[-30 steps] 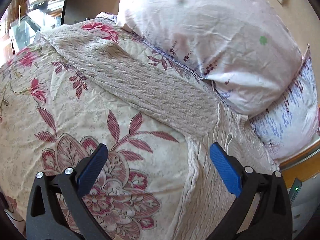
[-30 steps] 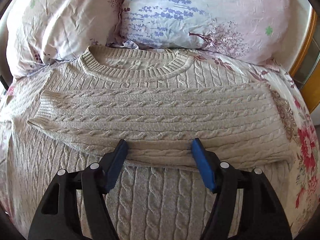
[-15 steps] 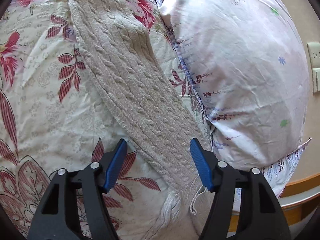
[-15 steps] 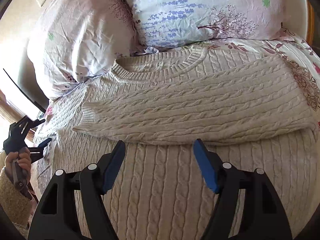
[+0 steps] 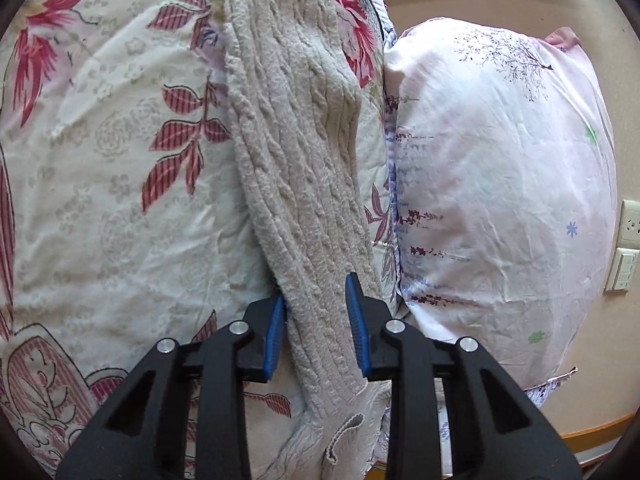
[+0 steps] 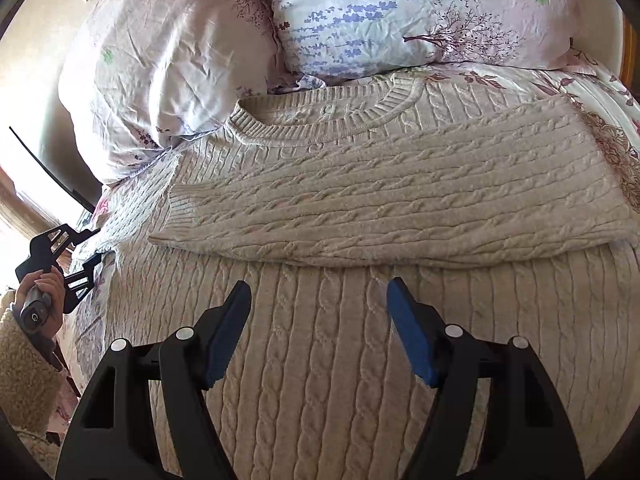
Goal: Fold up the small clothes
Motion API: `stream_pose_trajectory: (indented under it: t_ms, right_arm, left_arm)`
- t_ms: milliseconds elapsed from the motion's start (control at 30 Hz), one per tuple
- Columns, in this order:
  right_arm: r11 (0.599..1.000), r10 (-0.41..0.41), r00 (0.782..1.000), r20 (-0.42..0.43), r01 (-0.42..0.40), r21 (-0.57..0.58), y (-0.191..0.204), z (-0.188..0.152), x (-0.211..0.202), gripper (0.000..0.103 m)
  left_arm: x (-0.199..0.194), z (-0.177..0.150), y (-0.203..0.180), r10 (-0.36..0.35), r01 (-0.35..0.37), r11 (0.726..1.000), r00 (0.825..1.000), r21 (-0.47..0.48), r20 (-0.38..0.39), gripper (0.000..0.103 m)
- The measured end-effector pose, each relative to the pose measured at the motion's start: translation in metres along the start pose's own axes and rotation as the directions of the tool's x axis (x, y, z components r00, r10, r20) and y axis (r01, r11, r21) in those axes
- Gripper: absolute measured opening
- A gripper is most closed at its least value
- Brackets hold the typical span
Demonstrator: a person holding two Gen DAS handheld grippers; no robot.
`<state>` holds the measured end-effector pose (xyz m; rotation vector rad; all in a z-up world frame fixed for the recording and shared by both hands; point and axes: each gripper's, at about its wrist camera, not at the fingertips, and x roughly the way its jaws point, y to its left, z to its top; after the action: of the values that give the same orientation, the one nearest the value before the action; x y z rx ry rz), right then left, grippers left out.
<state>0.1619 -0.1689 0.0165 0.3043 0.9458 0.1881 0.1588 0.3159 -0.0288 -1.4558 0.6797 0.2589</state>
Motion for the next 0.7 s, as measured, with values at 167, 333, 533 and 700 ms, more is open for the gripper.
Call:
stream_pose_trajectory:
  t_ms: [167,333,533,700]
  right_arm:
    - [1.000,-0.003,1.000,0.008,0.003,0.011,-0.006,-0.002,-0.005,0.072]
    - [1.000,-0.010,1.000,0.016,0.010,0.025,-0.013,-0.005,-0.010,0.072]
    - [0.999,-0.010,1.000,0.028,0.009,0.047,-0.021,-0.007,-0.014,0.072]
    - [0.998,-0.013,0.999,0.041,0.010,0.059,-0.026,-0.009,-0.020,0.072]
  left_arm:
    - [0.001,0.000,-0.008,-0.001,0.001,0.999,1.000,0.055,0.008,0.008]
    - [-0.003,-0.007,-0.035,-0.029,0.026,0.983,0.999,0.184,0.013,0.006]
    - [-0.008,-0.054,-0.101,-0.150,0.170,0.898,0.985,0.406,-0.081,0.006]
    - [-0.002,-0.098,-0.129,-0.135,0.180,0.820,0.983,0.544,-0.123,0.006]
